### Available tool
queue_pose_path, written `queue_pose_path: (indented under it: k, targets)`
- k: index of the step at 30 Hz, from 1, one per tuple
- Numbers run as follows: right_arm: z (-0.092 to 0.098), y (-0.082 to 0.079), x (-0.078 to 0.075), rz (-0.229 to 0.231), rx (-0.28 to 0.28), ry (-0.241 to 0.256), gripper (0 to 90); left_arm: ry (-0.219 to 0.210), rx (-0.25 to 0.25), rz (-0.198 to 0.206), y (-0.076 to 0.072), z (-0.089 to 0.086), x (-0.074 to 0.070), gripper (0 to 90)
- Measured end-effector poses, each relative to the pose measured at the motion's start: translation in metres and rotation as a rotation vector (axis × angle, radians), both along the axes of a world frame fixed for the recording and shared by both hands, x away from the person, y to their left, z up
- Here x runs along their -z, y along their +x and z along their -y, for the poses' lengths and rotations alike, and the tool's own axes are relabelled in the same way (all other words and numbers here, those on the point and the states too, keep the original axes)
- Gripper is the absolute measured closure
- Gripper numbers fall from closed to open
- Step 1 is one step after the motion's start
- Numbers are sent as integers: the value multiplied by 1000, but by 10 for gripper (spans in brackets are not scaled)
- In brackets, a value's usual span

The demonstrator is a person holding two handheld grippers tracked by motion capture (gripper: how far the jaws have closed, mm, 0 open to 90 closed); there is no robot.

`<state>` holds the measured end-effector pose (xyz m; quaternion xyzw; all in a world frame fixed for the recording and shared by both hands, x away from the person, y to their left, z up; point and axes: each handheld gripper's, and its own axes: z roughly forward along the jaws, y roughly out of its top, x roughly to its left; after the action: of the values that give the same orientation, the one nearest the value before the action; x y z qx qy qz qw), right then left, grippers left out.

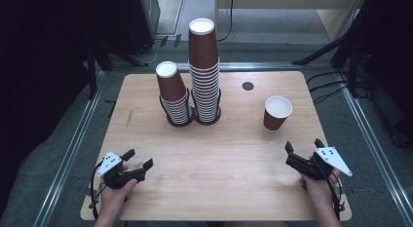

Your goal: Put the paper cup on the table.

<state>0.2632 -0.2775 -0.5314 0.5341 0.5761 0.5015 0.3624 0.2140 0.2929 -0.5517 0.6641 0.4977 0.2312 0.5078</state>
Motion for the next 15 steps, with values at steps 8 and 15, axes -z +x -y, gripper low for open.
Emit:
queue_pose_path:
  k: [8,15]
  targets:
    - [15,-17,6,-19,31,5,0,6,4,1,1,1,0,117]
    - [27,-31,9,44,18,-52,16,5,2,-1,1,0,0,117]
